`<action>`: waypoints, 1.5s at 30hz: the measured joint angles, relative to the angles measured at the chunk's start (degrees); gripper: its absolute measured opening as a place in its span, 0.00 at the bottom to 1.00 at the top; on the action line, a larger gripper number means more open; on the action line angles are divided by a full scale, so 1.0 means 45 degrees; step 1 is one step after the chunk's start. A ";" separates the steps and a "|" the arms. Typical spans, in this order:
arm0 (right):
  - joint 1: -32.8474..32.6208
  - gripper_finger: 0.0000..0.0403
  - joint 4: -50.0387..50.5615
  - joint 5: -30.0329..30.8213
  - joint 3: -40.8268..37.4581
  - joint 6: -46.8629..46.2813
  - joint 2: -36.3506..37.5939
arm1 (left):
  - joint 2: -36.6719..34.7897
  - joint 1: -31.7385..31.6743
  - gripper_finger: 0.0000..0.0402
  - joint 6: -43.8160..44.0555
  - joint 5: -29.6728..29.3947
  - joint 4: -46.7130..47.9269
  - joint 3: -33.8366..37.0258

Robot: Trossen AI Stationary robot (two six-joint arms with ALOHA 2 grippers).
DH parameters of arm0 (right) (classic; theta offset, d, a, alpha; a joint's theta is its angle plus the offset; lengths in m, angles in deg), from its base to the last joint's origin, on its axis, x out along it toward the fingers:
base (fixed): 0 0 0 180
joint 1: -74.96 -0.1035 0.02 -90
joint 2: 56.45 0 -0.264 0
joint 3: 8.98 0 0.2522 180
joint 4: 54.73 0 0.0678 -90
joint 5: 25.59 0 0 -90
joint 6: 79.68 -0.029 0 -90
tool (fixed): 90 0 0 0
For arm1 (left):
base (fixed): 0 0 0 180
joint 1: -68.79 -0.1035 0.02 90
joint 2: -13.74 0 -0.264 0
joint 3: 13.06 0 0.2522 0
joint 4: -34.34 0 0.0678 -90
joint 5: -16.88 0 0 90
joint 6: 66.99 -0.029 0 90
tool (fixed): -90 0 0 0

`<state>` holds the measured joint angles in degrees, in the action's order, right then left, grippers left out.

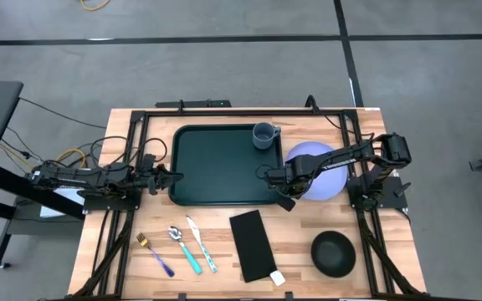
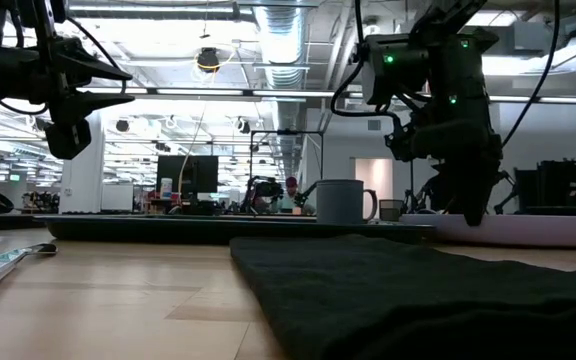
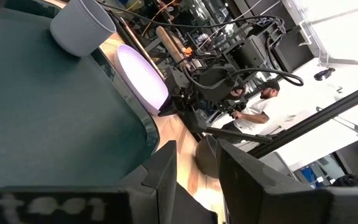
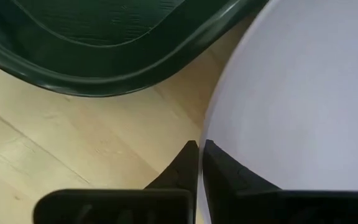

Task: Set up tray
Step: Put the violet plate on the black tray to the bottom of the gray mug

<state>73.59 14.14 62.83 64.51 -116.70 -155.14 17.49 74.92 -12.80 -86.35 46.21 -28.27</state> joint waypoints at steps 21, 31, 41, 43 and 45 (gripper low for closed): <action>-0.1236 0.00 0.1607 0.1091 0.2886 -0.2070 0.1708 | 0.0001 -0.0001 0.25 0.0003 -0.0024 0.0005 0.0000; -0.2231 0.00 0.3115 0.0635 0.6581 0.3810 -0.0401 | 0.0003 -0.0003 0.25 0.0103 -0.0128 0.0044 0.0000; -0.2469 0.00 0.3584 0.0227 0.8838 0.9454 -0.2269 | 0.0005 -0.0001 0.25 0.0568 -0.0175 0.0053 0.0000; -0.2320 0.00 0.3468 0.0077 0.8864 0.9746 -0.2517 | 0.0004 0.0000 0.25 0.0571 -0.0178 0.0053 0.0000; -0.2175 0.00 0.3479 0.0019 0.8873 0.9888 -0.2769 | 0.0004 0.0000 0.25 0.0573 -0.0180 0.0058 0.0000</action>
<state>63.80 29.80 62.91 104.44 -72.20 -167.60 17.51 74.92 -10.22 -87.16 46.47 -28.27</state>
